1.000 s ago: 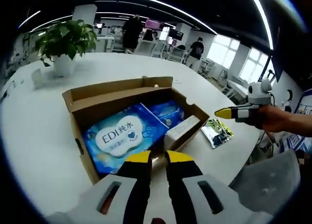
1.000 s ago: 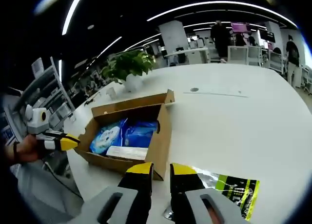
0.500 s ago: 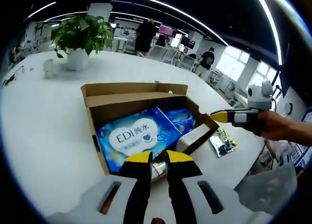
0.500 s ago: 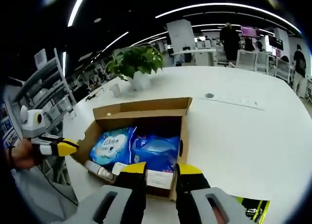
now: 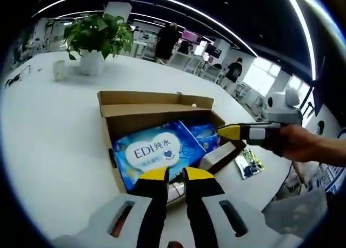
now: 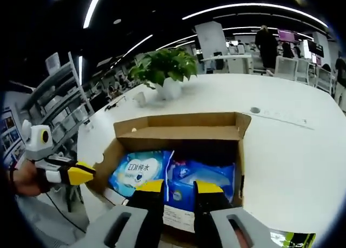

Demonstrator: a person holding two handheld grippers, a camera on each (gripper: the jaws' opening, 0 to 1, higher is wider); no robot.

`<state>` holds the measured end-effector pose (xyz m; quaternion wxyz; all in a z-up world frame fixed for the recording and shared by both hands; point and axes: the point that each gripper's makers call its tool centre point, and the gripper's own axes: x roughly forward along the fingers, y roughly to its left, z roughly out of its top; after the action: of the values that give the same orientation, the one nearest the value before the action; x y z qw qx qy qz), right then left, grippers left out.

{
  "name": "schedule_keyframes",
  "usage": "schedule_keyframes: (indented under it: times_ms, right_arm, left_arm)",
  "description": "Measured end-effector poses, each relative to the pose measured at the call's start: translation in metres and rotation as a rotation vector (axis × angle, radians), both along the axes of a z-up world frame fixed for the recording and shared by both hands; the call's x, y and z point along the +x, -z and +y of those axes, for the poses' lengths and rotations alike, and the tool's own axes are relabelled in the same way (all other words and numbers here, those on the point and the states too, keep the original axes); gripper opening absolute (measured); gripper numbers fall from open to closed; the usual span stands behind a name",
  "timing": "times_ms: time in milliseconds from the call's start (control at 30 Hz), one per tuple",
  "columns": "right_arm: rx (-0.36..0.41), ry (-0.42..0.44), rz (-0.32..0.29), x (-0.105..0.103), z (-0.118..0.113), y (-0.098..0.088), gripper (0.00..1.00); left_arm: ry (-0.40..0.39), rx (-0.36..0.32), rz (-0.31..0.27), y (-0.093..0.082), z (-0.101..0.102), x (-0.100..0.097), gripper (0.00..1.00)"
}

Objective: Operate the shoe box by opening the lid, removing the specified soft item, and placing it in the target area until the item is outside and the box remains undamaged.

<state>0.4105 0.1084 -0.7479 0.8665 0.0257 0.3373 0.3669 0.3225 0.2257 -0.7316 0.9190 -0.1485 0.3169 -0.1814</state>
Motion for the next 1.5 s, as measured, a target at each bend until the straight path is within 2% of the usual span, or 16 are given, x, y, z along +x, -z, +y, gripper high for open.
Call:
schedule_keyframes:
  times_ms: [200, 367, 400, 533, 600, 700, 1133, 1500]
  right_arm:
    - [-0.007, -0.044, 0.032, 0.007, 0.029, 0.014, 0.18]
    - [-0.061, -0.082, 0.049, 0.005, 0.039, 0.03, 0.2]
    - [-0.066, -0.081, 0.049, 0.012, 0.039, 0.036, 0.2]
    - [-0.073, -0.074, 0.07, 0.016, 0.043, 0.046, 0.15]
    - [-0.092, -0.099, 0.061, 0.011, 0.047, 0.046, 0.06]
    - [-0.12, -0.106, 0.041, 0.008, 0.046, 0.044, 0.0]
    - [-0.097, -0.092, 0.022, 0.006, 0.034, 0.034, 0.0]
    - [-0.084, -0.014, -0.012, 0.015, -0.001, 0.018, 0.0]
  left_arm:
    - [-0.005, -0.005, 0.005, 0.003, 0.001, 0.0, 0.09]
    - [-0.012, -0.015, 0.008, 0.004, 0.001, 0.001, 0.09]
    - [-0.012, -0.014, 0.006, 0.003, 0.001, 0.001, 0.09]
    - [-0.016, -0.014, 0.013, 0.007, 0.003, 0.001, 0.09]
    - [-0.015, -0.011, 0.015, 0.008, 0.004, 0.002, 0.09]
    - [-0.017, -0.009, 0.015, 0.009, 0.005, 0.002, 0.08]
    - [-0.009, 0.03, 0.03, 0.017, 0.006, 0.004, 0.08]
    - [0.002, 0.088, 0.065, 0.027, 0.005, 0.011, 0.09]
